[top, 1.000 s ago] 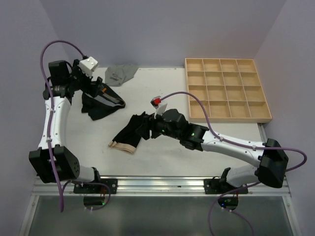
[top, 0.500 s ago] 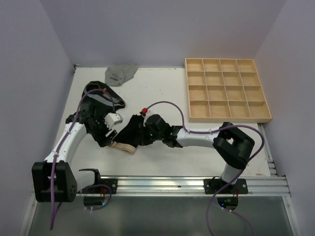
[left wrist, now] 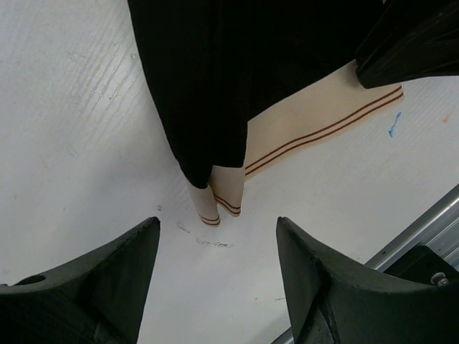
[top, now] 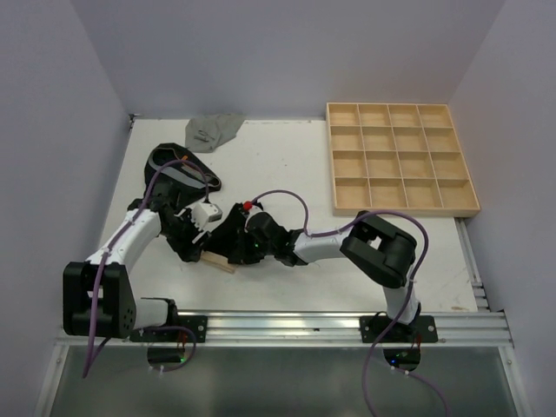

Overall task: Roll the underwear
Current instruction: Fold the underwear

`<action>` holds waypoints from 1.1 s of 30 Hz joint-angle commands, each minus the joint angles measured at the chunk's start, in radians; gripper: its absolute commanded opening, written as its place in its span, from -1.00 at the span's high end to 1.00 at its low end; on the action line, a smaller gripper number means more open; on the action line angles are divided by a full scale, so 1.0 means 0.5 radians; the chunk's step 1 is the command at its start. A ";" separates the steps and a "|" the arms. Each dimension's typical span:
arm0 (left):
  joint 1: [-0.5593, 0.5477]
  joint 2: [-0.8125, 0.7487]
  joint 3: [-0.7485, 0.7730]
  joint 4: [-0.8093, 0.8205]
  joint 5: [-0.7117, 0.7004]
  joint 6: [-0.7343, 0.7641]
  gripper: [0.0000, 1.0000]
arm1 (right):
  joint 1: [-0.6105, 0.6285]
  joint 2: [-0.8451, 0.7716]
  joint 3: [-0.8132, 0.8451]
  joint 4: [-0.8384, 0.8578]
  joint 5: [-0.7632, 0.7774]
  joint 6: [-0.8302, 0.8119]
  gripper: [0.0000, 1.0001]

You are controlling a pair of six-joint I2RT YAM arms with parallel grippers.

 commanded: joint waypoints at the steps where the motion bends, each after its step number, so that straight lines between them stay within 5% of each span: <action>1: -0.023 0.067 0.008 0.093 0.036 -0.113 -0.39 | 0.010 0.057 0.060 0.139 0.029 0.055 0.64; 19: -0.023 0.193 0.014 0.200 -0.035 -0.227 0.56 | 0.028 -0.096 -0.004 0.112 0.033 0.064 0.63; 33: -0.023 0.220 0.017 0.222 -0.023 -0.243 0.16 | 0.034 -0.360 -0.068 -0.177 0.072 0.018 0.53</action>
